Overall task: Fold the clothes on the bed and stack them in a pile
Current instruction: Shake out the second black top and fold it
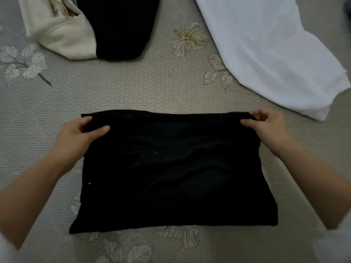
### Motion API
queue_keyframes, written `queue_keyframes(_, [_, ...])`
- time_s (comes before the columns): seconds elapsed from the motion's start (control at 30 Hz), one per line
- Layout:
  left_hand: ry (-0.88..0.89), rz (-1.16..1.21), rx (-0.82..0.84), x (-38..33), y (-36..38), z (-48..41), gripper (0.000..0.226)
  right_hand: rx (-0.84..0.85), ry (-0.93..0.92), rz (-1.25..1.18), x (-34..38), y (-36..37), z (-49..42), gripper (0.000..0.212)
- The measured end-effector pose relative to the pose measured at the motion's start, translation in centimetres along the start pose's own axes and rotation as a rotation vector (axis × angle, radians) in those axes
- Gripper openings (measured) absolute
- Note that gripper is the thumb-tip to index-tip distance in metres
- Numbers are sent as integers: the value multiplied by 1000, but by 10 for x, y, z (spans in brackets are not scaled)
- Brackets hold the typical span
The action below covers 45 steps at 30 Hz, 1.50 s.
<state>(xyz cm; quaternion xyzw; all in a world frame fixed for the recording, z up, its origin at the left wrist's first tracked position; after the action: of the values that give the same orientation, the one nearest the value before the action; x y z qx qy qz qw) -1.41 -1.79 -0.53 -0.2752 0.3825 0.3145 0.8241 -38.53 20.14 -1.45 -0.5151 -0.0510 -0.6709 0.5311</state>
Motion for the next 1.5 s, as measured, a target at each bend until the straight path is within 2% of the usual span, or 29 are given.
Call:
queue_keyframes(0.07, [77,41,-67,-4,3,-5,17,-40,-17,-66,4,3,-5,25])
queue_keyframes(0.13, [72,-17,-168,-2,12,-12,22,-51,16,-3,1,12,-7,16])
queue_keyframes(0.2, [18,-337,-352,4,25,-15,38,-133,8,288,-2,21,0,33])
queue_keyframes(0.27, [102,-667,-494,3,48,-4,45,-222,-146,525,0,36,20,45])
queue_keyframes(0.33, [309,-803,-389,4,82,14,45,-144,-365,599,4,61,47,44])
queue_keyframes(0.4, [483,-943,-125,16,118,35,45,74,-526,693,-1,88,68,42])
queue_keyframes(0.43, [511,-1045,10,26,133,43,46,210,-555,778,-7,98,75,44])
queue_keyframes(0.5, [434,-1252,188,43,150,48,51,392,-532,971,-24,106,73,52])
queue_keyframes(0.53, [365,-1305,204,50,151,45,53,403,-495,1026,-32,103,67,55])
queue_keyframes(0.63, [182,-1265,89,63,143,30,53,252,-322,1060,-53,82,51,59])
queue_keyframes(0.73, [10,-1128,19,62,135,24,59,190,-194,1050,-66,58,51,60])
queue_keyframes(0.83, [-23,-1122,18,57,134,33,65,143,-150,940,-74,41,65,62])
queue_keyframes(0.93, [117,-1190,36,55,152,55,69,-28,-57,549,-85,23,89,69])
queue_keyframes(1.03, [159,-1238,156,65,182,75,69,-82,114,193,-98,6,105,70])
queue_keyframes(1.17, [69,-1216,161,68,201,77,70,63,341,45,-95,-11,108,68])
queue_keyframes(1.33, [55,-1181,192,69,200,73,69,230,395,-26,-78,-21,102,54])
queue_keyframes(1.5, [0,-1136,284,68,200,67,69,554,411,-114,-44,-29,102,50])
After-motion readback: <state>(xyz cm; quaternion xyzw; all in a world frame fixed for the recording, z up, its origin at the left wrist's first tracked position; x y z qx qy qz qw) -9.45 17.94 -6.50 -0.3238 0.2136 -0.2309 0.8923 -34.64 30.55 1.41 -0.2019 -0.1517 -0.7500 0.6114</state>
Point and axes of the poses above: each hand's wrist, its own z-axis away from the middle knuckle, its own y-axis out of the palm, x = y × z, the point moved 1 cm from there along -z, towards the middle knuckle, and after that the axes turned 10 degrees about x, right-handed, at the moved point
